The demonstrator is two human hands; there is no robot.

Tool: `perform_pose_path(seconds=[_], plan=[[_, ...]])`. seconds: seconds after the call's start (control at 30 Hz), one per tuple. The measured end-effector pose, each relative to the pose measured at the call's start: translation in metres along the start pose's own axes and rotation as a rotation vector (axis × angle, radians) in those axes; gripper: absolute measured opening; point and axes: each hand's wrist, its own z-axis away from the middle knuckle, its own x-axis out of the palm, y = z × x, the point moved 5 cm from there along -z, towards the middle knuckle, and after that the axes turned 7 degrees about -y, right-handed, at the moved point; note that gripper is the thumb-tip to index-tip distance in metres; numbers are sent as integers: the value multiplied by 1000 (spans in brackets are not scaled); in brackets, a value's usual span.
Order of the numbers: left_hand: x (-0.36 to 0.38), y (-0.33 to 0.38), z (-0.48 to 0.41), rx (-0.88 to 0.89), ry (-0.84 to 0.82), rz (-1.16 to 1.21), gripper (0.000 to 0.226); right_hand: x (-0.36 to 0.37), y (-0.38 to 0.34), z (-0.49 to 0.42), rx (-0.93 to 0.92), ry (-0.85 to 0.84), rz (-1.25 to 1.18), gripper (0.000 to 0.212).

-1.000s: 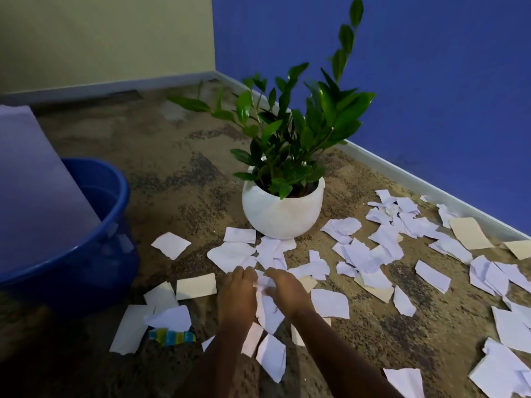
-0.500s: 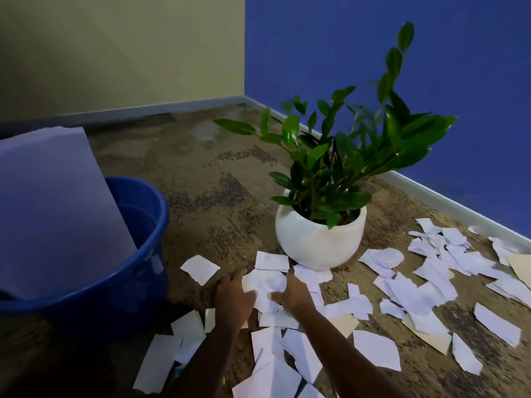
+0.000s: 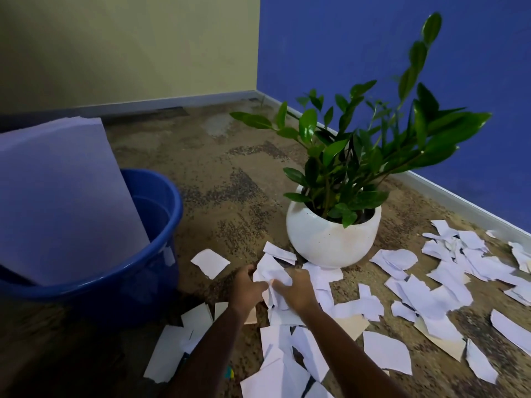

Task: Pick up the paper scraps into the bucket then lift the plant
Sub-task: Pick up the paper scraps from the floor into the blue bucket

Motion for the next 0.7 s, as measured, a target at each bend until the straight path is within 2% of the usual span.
perform_pose_path(seconds=[0.07,0.13,0.2,0.3,0.43,0.53,0.7], plan=[[1,7,5,15,-31,66,29,-5,-1,3,42,-13,-233,34],[0,14,11,27,-48,89,15,-6,-3,7,138,-108,-470,41],[-3,22,17,37,-47,135,18,-6,-8,12,186,-175,-598,38],[-13,30,27,22,-1,208,14,-12,-17,20,185,-141,-768,45],[-32,39,44,49,53,146,33,-29,-41,30,40,0,-632,43],[-53,39,55,54,98,86,30,-42,-72,46,-83,130,-464,44],[-88,32,75,91,163,-329,29,-50,-143,85,-323,292,-281,40]])
